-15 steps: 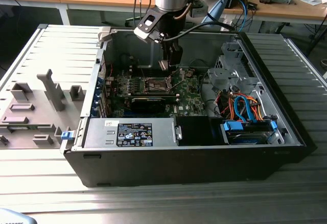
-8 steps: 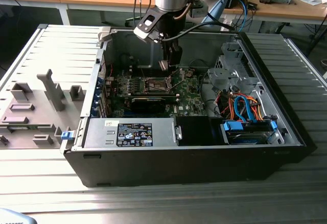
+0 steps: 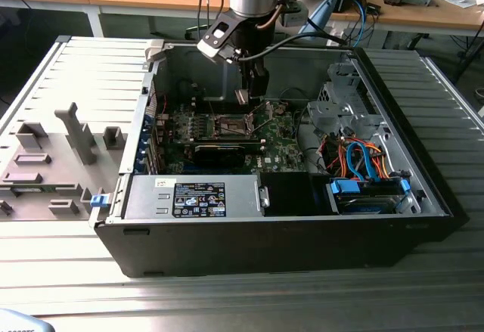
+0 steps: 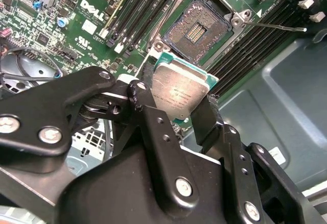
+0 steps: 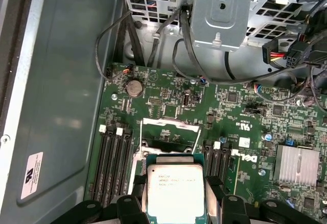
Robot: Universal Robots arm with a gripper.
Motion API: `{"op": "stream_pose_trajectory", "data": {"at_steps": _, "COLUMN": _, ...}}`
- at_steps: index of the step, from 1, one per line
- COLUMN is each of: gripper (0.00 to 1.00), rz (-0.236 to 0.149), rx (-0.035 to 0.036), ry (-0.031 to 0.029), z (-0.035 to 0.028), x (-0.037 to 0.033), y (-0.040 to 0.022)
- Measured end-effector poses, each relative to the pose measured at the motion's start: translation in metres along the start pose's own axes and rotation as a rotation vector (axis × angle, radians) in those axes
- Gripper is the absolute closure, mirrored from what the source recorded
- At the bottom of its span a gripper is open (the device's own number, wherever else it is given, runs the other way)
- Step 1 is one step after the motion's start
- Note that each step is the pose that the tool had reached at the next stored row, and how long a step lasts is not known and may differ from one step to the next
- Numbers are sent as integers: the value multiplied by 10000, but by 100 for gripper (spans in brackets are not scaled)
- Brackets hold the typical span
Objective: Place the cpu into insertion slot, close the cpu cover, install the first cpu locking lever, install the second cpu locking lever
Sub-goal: 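Place the cpu into insertion slot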
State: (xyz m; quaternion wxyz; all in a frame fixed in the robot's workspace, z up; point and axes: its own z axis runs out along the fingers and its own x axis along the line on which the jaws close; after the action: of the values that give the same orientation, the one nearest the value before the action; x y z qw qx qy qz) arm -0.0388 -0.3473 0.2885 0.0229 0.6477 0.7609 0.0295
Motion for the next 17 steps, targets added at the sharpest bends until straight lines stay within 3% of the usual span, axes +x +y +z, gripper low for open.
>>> {"op": "stream_pose_trajectory", "data": {"at_steps": 17, "gripper": 46, "rz": 347, "rx": -1, "ry": -26, "z": 4, "x": 0, "y": 0}}
